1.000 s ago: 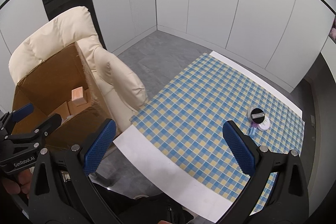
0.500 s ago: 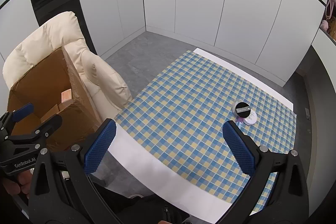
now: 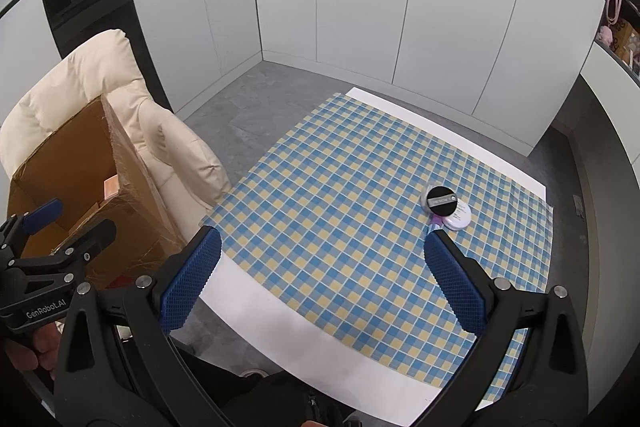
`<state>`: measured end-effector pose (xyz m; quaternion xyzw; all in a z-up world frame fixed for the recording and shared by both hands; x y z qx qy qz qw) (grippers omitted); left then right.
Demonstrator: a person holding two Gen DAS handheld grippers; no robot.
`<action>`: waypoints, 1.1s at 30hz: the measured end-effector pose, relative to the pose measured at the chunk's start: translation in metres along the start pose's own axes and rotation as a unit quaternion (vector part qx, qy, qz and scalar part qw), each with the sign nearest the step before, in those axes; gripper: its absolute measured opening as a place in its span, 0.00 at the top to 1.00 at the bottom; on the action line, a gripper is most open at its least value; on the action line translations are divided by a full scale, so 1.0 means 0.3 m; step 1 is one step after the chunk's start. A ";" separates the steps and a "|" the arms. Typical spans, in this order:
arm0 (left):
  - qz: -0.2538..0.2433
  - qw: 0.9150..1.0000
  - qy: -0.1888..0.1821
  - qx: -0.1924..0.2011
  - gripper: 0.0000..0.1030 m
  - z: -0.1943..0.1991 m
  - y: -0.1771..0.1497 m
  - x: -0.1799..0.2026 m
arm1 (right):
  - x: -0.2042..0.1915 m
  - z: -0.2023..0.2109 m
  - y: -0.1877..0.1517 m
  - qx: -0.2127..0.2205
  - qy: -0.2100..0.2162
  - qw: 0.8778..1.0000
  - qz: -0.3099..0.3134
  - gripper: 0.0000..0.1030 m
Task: Organize objects
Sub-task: 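Withdraw both open tools from the box back toward the tablecloth, then move both tools over the tablecloth toward the compacts and purple tube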
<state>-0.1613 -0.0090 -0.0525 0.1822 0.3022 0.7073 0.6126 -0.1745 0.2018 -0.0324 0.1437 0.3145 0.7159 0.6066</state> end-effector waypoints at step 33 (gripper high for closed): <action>-0.051 0.998 -0.037 0.010 0.00 0.035 -0.006 0.232 | 0.252 0.115 -0.059 0.014 -0.056 0.996 -0.066 0.01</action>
Point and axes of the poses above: each gripper's, at about its wrist camera, not at the fingertips, and z roughly against the way its jaws point, x to its right, y to its top, the point moved 2 cm from there along -z, roughly the way its jaws point, and after that the axes turned 14 degrees about y, right-handed, at the moved point
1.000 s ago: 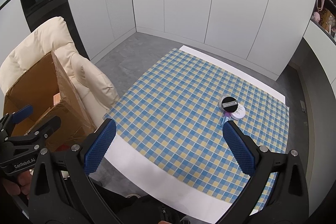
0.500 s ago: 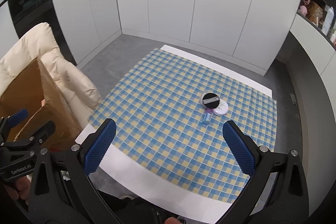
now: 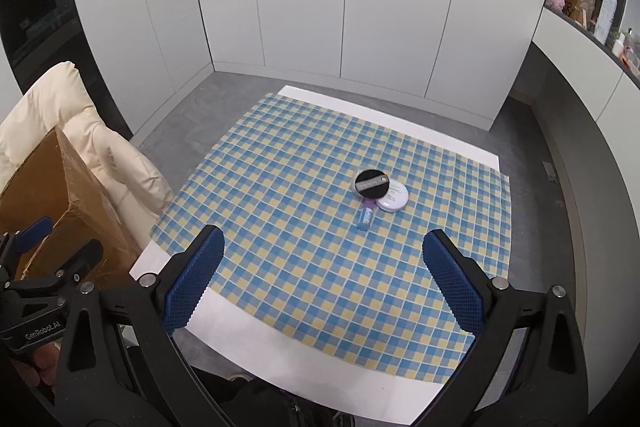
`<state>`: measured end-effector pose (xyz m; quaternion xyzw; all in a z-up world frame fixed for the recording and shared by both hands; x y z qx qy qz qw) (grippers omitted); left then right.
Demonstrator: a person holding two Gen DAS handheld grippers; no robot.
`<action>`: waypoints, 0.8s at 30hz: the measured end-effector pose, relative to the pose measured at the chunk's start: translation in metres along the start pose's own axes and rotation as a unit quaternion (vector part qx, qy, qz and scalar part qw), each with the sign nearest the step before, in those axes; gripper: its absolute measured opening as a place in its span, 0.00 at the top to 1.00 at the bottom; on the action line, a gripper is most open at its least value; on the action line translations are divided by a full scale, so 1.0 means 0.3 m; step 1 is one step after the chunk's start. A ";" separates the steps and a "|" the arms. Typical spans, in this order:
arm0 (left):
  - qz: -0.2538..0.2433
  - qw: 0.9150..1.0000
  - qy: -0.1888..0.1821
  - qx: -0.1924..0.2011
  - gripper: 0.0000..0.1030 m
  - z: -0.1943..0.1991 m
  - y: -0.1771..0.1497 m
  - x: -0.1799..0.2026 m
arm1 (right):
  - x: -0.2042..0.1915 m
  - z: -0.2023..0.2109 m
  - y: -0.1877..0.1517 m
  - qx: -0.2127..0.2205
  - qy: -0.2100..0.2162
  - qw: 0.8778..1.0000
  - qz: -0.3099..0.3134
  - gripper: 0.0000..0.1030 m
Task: Organize objects
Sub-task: 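Move both tools over the tablecloth toward the compacts and purple tube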
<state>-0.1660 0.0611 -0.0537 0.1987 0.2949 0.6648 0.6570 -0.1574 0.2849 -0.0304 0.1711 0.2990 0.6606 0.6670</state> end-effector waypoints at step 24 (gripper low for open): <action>-0.042 0.999 -0.028 0.012 0.00 0.026 0.006 0.210 | 0.180 0.096 -0.055 0.009 -0.037 0.999 -0.020 0.01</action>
Point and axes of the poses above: each gripper's, at about its wrist camera, not at the fingertips, and z roughly against the way its jaws point, x to its right, y to its top, the point moved 2 cm from there along -z, roughly the way its jaws point, and after that the axes turned 14 degrees about y, right-handed, at the moved point
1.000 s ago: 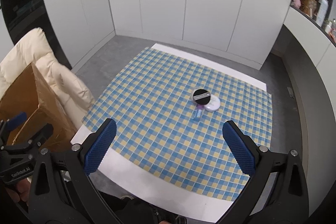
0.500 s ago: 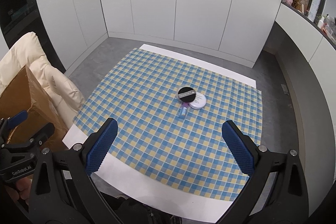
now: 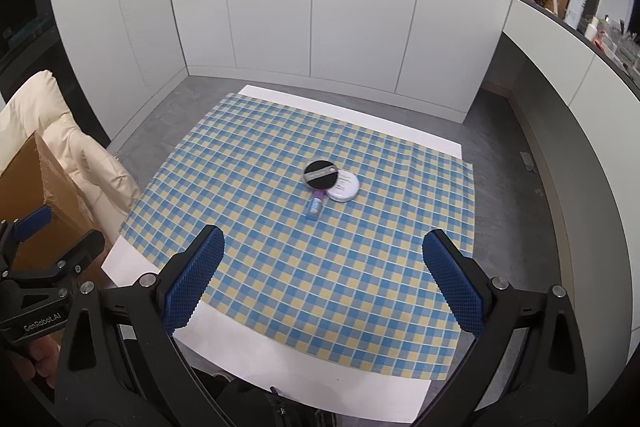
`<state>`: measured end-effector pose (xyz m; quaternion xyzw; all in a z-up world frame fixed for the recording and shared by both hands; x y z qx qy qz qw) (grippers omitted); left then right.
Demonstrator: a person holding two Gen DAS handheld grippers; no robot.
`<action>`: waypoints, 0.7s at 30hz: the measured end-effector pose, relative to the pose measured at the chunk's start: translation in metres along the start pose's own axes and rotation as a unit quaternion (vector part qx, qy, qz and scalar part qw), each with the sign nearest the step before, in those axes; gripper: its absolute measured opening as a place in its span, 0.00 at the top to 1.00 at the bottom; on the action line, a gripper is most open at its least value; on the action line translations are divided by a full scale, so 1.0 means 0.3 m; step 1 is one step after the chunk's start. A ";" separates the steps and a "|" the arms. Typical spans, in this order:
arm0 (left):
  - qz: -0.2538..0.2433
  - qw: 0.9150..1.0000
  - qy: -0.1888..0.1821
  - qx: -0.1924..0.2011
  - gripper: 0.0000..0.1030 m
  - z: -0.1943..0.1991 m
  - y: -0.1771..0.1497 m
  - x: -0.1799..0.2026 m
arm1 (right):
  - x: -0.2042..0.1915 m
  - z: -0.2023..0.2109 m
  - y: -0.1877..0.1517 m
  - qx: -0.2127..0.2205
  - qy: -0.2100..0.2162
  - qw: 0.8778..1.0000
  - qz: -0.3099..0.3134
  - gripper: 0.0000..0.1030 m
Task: Organize objects
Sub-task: 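Move both tools over the tablecloth toward the compacts and purple tube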
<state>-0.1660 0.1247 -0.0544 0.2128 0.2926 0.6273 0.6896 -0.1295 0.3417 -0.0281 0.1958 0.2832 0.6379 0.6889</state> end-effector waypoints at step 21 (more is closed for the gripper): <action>-0.053 0.998 -0.045 0.004 0.00 0.027 0.004 0.254 | 0.215 0.096 -0.089 -0.008 -0.028 0.999 -0.038 0.01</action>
Point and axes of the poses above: each gripper's, at about its wrist camera, not at the fingertips, and z roughly against the way its jaws point, x to its right, y to its top, the point moved 2 cm from there along -z, roughly the way its jaws point, and after that the axes turned 14 degrees about y, right-handed, at the moved point
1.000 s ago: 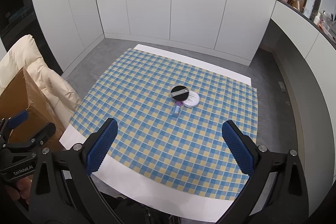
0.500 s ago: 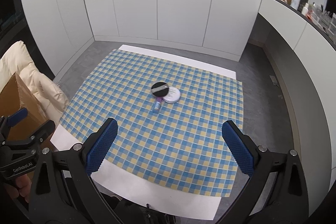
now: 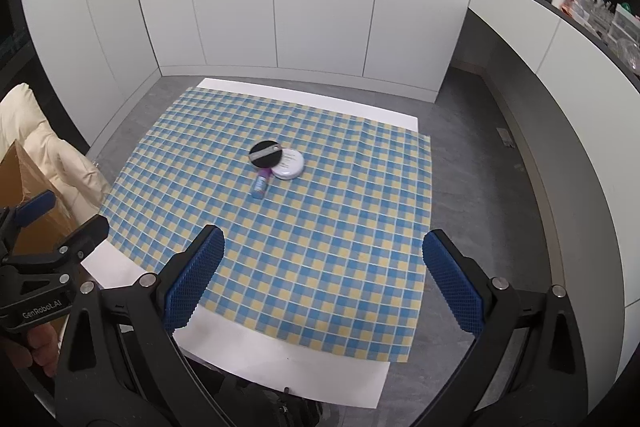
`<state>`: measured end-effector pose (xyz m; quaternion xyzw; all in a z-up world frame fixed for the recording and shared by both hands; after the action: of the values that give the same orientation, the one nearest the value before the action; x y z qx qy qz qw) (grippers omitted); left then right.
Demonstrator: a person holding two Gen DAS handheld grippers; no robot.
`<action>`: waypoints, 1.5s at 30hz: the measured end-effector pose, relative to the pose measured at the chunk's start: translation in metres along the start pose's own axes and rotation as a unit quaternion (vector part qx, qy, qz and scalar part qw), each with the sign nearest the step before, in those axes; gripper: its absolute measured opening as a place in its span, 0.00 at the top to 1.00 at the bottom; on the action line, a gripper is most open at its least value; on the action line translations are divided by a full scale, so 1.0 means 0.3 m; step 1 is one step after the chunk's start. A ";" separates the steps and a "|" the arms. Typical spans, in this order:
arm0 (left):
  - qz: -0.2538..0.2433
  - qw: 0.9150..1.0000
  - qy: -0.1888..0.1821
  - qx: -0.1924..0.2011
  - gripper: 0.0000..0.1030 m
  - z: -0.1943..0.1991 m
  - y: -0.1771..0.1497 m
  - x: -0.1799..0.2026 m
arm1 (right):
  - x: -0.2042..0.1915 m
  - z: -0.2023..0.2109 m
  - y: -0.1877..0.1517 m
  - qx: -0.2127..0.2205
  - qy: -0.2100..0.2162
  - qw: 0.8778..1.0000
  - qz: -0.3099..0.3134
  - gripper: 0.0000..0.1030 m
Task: Organize objects
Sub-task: 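Move both tools over the tablecloth toward the compacts and purple tube, then grasp the purple-capped tube with the left tool while the right tool grasps the white compact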
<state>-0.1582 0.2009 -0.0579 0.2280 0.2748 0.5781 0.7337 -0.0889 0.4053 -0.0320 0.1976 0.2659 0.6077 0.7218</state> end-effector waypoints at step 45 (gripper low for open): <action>-0.060 0.995 -0.027 -0.076 0.33 -0.547 0.059 0.359 | 0.267 -0.591 0.052 -0.076 0.017 0.997 0.015 0.11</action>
<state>-0.2608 0.3125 -0.1836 0.1701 0.2230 0.5459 0.7895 -0.2020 0.4801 -0.1724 0.1362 0.2283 0.6398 0.7211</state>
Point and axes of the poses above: each gripper's, at about its wrist camera, not at the fingertips, and z roughly against the way its jaws point, x to its right, y to its top, the point moved 2 cm from there along -z, roughly the way its jaws point, and after that the axes turned 14 degrees about y, right-handed, at the moved point
